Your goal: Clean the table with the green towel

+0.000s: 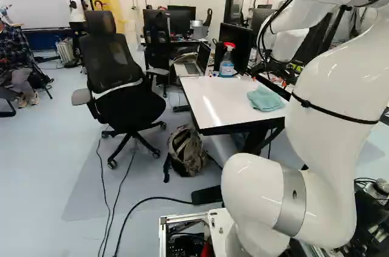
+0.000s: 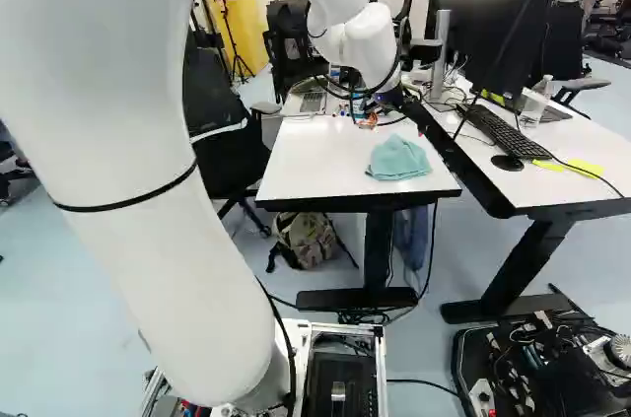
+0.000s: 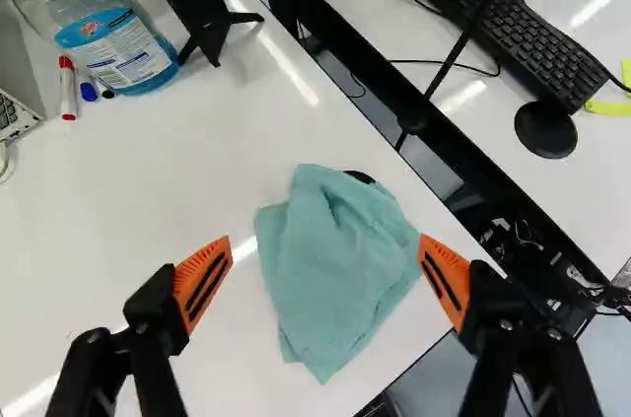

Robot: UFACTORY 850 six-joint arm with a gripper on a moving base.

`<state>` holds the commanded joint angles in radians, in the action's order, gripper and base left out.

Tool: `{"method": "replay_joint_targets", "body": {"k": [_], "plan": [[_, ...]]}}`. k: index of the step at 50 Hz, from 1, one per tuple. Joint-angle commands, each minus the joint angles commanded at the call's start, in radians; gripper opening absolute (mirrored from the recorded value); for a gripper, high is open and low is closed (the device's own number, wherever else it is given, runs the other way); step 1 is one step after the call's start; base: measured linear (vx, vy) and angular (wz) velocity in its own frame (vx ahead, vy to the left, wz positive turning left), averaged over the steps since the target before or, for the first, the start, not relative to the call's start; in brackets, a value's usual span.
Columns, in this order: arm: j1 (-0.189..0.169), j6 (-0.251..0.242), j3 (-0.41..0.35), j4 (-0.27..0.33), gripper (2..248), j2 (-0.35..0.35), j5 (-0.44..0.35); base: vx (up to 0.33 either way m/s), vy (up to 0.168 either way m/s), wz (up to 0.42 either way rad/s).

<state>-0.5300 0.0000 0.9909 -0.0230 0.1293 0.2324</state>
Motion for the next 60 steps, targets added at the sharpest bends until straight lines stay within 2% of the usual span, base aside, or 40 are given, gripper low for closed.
{"method": "replay_joint_targets", "body": {"k": [30, 60], "plan": [[0.042, 0.0, -0.071, 0.002, 247, -0.032, -0.087, 0.0, 0.0, 0.0], [0.131, 0.0, -0.224, 0.006, 247, -0.101, -0.274, 0.0, 0.0, 0.0]]}}
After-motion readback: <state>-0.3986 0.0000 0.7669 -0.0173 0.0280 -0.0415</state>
